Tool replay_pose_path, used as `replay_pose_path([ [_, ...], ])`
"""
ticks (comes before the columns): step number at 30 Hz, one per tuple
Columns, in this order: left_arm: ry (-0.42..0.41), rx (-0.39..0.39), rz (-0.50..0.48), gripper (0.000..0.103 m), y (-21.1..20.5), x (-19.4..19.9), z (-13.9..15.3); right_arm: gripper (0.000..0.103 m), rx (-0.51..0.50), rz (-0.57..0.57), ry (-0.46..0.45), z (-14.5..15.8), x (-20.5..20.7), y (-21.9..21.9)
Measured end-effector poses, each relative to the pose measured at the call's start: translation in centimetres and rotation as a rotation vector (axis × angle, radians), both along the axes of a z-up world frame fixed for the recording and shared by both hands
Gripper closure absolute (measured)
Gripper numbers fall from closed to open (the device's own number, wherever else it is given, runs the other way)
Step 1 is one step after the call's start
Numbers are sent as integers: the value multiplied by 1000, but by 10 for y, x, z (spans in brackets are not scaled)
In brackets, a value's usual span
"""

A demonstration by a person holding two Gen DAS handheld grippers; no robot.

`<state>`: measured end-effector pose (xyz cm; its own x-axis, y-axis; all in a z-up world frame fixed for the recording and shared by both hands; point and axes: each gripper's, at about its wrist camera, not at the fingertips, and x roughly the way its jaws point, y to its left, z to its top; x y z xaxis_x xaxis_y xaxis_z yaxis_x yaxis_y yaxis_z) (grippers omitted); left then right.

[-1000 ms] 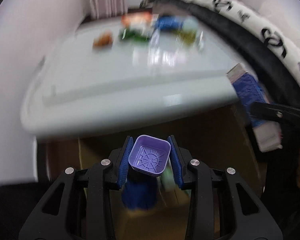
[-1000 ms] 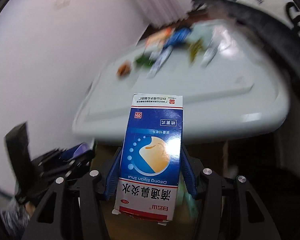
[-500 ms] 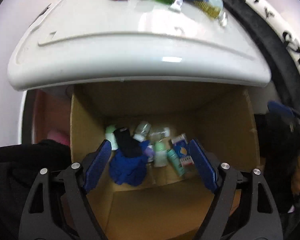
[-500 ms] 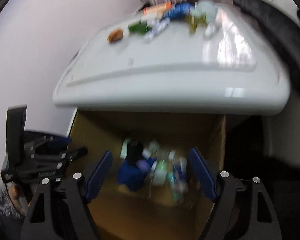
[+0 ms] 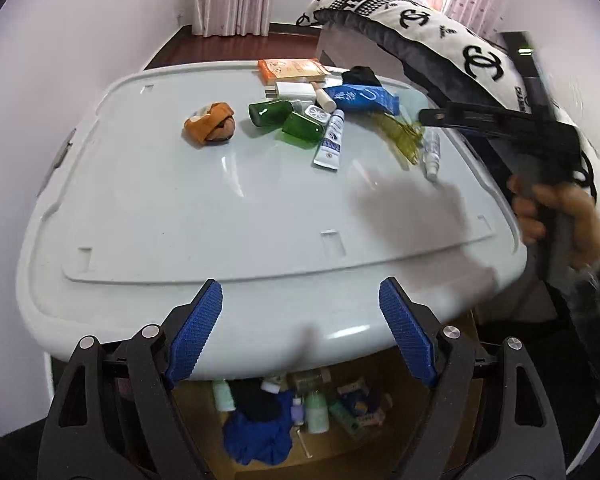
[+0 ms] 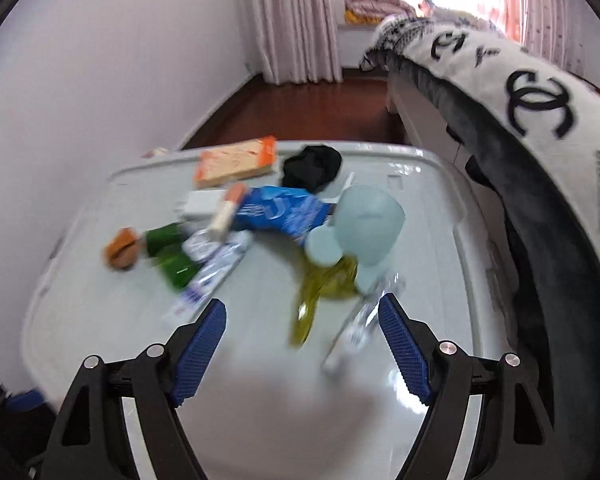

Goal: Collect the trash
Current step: 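Grasp the orange sock with the left tool while the right tool grasps the yellow hair clip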

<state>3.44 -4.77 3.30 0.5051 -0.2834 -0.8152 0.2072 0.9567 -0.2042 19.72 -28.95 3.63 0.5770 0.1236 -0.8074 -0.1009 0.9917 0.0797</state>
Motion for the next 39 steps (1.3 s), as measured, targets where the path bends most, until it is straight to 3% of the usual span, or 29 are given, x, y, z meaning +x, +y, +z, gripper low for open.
replay_pose_path([
  [6,39,-5,3,24,5,5,-18,24,-151,-23,115,-48,55,19],
  [8,44,-6,7,24,5,7,-21,36,-257,-26,99,-54,53,31],
  [9,44,-1,10,24,5,7,-22,47,-271,-24,86,-54,50,34],
  [10,45,0,13,24,6,8,-23,54,-255,-30,91,-53,44,34],
  [13,55,-16,23,24,10,9,-24,55,-199,-31,107,-52,22,30],
  [15,60,-22,37,24,14,11,-23,55,-100,-19,144,-43,7,26],
  [19,58,-15,53,24,20,22,-17,55,376,89,128,3,-46,9],
  [20,51,0,56,24,21,28,-14,55,362,82,101,12,-58,9],
  [22,28,25,58,24,21,45,-8,55,186,101,26,21,-80,20],
  [25,6,61,78,24,25,81,-7,55,343,84,58,11,-91,8],
  [28,-2,97,99,24,31,122,-15,55,277,62,20,15,-96,12],
  [37,16,180,40,24,17,204,-50,54,310,58,22,19,-81,7],
  [38,10,207,43,25,15,208,-54,54,311,60,27,18,-79,7],
  [39,10,229,47,37,14,209,-58,54,314,64,36,17,-79,9],
])
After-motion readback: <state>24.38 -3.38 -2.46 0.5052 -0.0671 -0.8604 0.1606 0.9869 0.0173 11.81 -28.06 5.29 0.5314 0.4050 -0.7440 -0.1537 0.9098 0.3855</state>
